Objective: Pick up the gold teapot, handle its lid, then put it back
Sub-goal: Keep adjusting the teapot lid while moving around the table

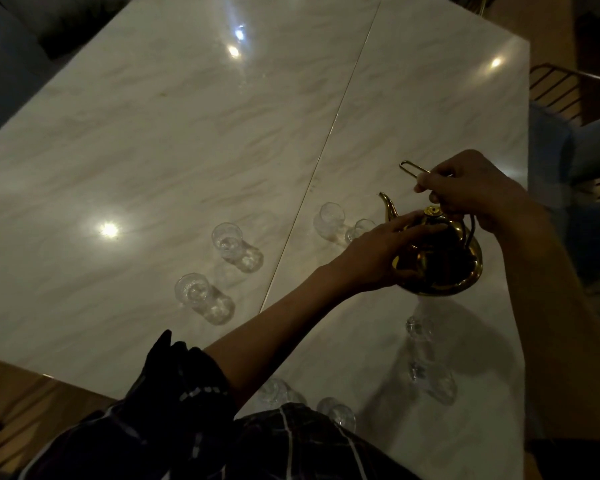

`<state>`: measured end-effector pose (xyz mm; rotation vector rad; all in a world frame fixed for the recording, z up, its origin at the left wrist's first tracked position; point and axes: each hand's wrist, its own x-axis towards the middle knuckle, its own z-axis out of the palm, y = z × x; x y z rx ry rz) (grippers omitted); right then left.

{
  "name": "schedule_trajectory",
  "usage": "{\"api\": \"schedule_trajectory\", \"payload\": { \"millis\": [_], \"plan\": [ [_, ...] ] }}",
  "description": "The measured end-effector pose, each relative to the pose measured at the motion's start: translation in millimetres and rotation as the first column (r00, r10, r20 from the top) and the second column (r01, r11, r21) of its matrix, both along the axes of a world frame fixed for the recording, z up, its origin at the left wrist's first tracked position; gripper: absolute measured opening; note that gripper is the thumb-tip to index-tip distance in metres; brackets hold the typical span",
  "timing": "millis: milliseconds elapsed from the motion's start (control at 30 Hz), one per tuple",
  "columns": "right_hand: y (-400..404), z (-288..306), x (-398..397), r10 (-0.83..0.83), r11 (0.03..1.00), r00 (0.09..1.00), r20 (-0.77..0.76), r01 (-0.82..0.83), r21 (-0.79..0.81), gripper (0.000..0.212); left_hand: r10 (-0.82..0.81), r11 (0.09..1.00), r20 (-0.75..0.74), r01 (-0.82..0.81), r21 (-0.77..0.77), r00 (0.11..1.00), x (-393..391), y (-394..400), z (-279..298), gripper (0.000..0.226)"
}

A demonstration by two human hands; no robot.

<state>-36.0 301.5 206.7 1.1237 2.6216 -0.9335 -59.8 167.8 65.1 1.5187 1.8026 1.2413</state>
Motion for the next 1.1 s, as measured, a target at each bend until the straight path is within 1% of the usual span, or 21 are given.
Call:
{"api": "schedule_trajectory", "payload": {
  "millis": [333, 1100],
  "plan": [
    [-1, 2, 0, 0.022, 1.0, 1.0, 0.004, -0.022, 0.008, 0.024, -0.005, 1.0, -0.01, 0.005, 0.004, 1.0, 0, 0, -1, 0.085],
    [-1, 5, -4, 0.014, 1.0, 1.0, 0.012, -0.014, 0.006, 0.022, 0.0, 1.0, -0.01, 0.0, -0.016, 1.0, -2, -5, 11, 0.082]
  ]
}}
